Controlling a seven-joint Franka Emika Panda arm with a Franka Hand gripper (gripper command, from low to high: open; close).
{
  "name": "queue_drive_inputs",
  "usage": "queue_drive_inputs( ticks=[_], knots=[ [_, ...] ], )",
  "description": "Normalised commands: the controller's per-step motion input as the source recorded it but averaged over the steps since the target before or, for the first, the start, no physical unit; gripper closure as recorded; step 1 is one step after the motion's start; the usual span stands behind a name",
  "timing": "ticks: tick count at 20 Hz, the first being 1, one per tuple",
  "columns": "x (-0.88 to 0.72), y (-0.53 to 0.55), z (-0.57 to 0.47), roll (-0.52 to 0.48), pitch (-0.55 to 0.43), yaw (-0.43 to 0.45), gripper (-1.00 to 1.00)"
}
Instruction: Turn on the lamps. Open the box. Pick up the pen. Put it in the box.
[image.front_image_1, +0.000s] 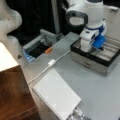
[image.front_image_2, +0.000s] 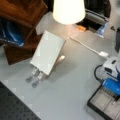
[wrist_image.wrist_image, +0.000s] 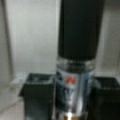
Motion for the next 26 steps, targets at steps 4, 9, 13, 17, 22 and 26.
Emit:
queue_drive_inputs(
  ticks=[4, 9, 13, 17, 22, 26],
  knots=[
    [0.11, -0.04, -0.19, -0.091, 0.039, -0.030, -1.00],
    [0.17, -0.16, -0.14, -0.127, 0.091, -0.054, -1.00],
    [0.24, -0.30, -0.09, -0.179, 0.128, -0.063, -1.00],
    [0.28, -0.40, 0.03, -0.208, 0.175, -0.041, -1.00],
    [0.35, -0.53, 0.28, -0.220, 0.247, 0.018, -1.00],
    [0.43, -0.41, 0.43, -0.186, 0.266, 0.051, -1.00]
  ],
)
